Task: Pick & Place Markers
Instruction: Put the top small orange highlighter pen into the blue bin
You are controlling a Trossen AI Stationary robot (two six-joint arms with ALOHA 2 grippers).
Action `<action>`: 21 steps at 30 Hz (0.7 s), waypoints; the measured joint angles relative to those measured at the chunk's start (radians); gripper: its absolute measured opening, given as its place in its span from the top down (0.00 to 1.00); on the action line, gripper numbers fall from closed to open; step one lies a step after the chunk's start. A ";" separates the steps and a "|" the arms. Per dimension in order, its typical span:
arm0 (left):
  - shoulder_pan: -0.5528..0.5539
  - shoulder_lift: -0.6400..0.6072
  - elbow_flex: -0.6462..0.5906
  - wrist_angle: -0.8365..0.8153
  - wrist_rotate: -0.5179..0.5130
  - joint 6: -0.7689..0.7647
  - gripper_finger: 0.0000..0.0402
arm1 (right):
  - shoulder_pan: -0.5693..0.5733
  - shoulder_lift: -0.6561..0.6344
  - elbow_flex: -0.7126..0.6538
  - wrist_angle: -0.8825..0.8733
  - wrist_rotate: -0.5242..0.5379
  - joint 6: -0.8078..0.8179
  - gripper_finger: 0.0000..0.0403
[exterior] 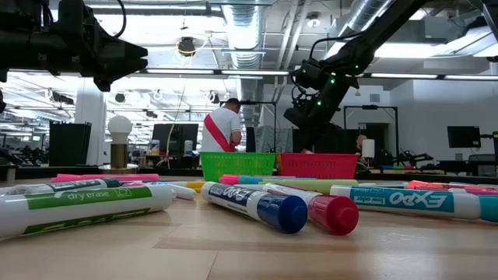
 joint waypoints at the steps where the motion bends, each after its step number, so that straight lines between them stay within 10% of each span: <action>1: 0.000 0.000 0.000 0.000 0.000 0.000 0.60 | 0.000 0.004 0.000 -0.004 0.000 0.000 0.88; 21: 0.000 0.000 0.000 0.000 0.000 0.001 0.60 | 0.020 0.004 0.000 -0.002 -0.002 0.000 0.85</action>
